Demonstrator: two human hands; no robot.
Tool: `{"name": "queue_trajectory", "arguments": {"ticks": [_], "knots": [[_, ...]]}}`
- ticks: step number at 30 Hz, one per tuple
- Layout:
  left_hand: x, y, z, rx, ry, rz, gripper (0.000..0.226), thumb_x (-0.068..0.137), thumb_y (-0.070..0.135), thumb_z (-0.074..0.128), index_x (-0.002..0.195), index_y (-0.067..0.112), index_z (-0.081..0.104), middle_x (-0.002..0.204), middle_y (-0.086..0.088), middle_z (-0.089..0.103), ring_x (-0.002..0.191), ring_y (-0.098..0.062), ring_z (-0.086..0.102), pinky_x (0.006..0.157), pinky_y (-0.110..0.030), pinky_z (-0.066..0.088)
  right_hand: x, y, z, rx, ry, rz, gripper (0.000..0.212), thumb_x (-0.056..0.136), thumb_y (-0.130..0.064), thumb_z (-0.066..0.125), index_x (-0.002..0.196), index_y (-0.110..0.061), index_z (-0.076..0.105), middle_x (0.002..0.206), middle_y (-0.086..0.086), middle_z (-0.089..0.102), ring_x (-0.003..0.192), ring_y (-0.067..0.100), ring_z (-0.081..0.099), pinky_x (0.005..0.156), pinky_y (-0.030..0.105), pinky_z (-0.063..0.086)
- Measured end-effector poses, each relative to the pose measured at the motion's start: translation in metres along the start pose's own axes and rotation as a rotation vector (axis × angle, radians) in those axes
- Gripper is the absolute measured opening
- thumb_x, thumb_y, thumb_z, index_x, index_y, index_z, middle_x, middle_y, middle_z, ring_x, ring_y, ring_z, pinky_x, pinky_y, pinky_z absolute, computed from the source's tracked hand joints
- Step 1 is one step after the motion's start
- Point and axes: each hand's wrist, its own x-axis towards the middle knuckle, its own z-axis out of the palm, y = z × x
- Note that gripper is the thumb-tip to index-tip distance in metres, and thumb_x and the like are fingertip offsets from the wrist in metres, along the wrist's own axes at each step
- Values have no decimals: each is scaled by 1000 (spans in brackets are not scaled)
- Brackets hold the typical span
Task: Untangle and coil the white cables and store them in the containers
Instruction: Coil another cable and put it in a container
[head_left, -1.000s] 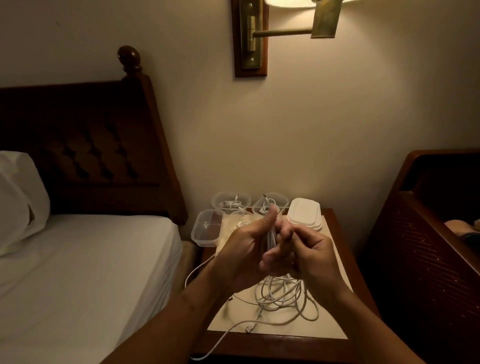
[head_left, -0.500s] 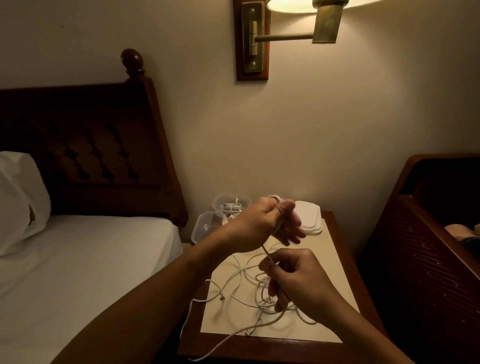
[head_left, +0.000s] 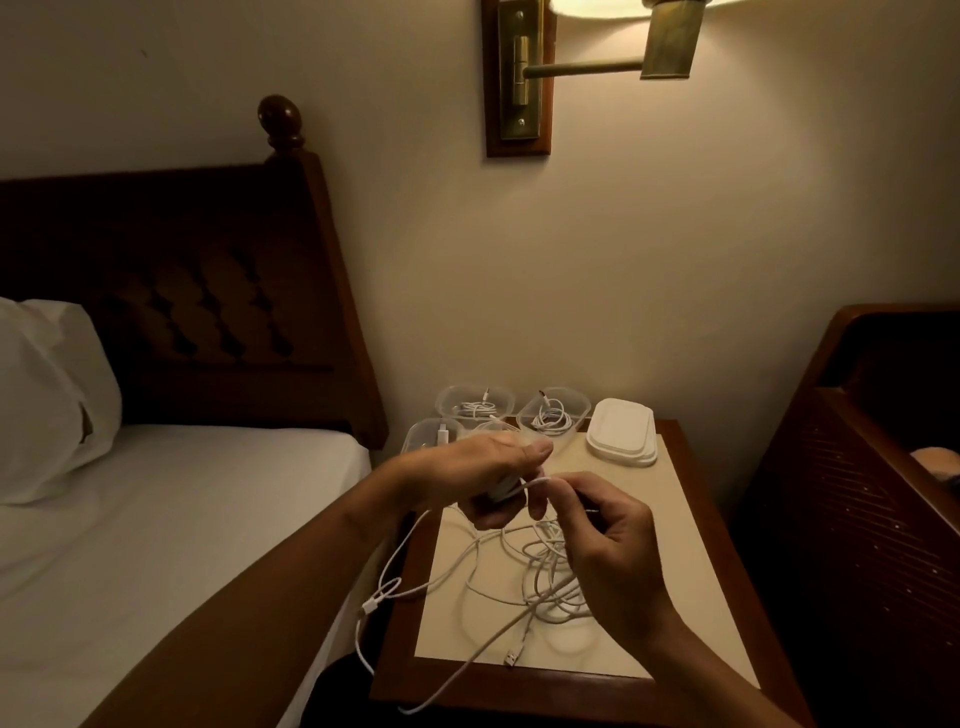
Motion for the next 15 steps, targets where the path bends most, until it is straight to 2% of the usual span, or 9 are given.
{"name": "queue_trajectory", "arguments": {"ticks": [3, 5, 8, 12, 15], "knots": [[-2, -1, 3, -99, -41, 27, 67, 105, 58, 23, 87, 4, 59, 56, -9, 37, 43, -16, 30, 44, -24, 28, 6, -3, -3, -92, 135, -197, 12, 91, -13, 69, 100, -11, 77, 86, -4, 76, 76, 14, 72, 64, 29, 59], [-1, -3, 5, -199, -96, 36, 68, 105, 60, 20, 80, 9, 58, 54, -7, 32, 41, -15, 25, 45, -30, 21, 10, -3, -6, -149, 186, -287, 12, 89, -16, 73, 99, -10, 77, 89, -5, 77, 83, 12, 74, 69, 29, 60], [0, -9, 11, -379, -225, 62, 72, 102, 66, 19, 77, 11, 57, 53, -6, 28, 40, -15, 20, 47, -36, 15, 19, -3, -15, -199, 174, -341, 13, 87, -18, 76, 95, -9, 78, 89, -4, 76, 83, 15, 73, 68, 35, 59], [3, -6, 23, -743, -435, 197, 63, 104, 59, 21, 77, 8, 47, 47, -2, 24, 36, -11, 20, 41, -23, 22, 38, -10, -27, -167, 52, -355, 10, 87, -7, 75, 96, -6, 77, 90, 1, 72, 86, 19, 70, 70, 35, 57], [6, 6, 31, -970, -438, 327, 52, 108, 47, 25, 76, 11, 47, 47, 0, 26, 37, -9, 23, 42, -21, 23, 52, -15, -34, 43, -26, -180, 13, 92, -8, 67, 101, -4, 75, 86, 2, 66, 75, 16, 61, 62, 31, 50]]}}
